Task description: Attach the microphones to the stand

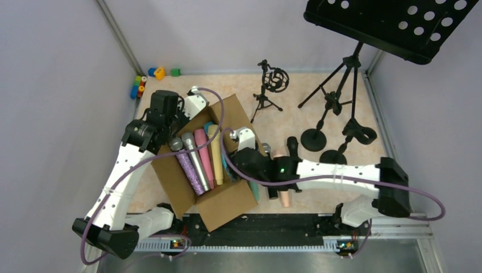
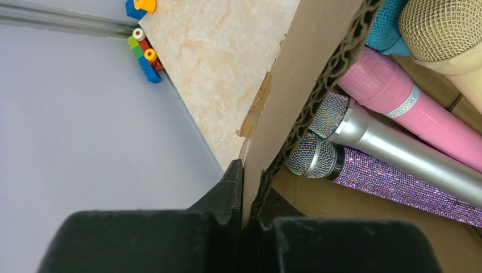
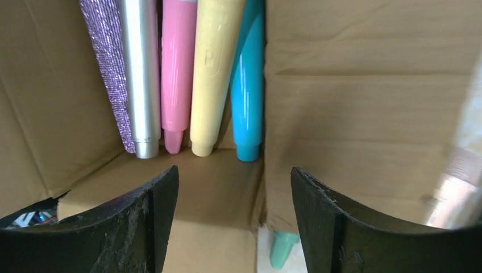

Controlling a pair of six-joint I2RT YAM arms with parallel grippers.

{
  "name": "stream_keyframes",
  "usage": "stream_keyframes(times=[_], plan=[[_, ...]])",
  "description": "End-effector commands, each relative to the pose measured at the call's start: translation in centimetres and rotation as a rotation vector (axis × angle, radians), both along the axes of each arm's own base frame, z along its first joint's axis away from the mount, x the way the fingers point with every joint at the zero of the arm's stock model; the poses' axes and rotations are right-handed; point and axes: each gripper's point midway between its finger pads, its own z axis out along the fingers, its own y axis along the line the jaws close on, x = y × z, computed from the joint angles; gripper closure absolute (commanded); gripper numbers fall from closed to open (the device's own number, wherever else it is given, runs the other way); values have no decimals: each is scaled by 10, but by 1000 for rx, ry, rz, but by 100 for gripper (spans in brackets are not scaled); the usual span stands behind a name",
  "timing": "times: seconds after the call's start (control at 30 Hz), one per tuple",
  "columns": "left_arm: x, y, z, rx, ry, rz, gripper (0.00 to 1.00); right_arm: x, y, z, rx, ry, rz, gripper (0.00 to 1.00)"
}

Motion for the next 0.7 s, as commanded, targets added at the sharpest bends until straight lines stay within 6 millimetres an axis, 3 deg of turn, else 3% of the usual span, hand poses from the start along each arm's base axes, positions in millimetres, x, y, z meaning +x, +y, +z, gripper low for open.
stream_keyframes(times=[0.0,0.1,0.33,0.5,0.67], plan=[[5,-8,24,-86,-102,5,100,4,41,1,97,-11,19,30],[5,-8,24,-83,-100,3,100,13,55,-14,71,-40,13,32],[2,-7,24,-77,-100,-2,100,23,88,-19,91,-70,30,37],[2,-5,23,-66,-97,-3,100,18,100,-21,108,-55,55,43],[5,-3,21,-53,-109,10,100,1,99,-3,96,-118,58,44]])
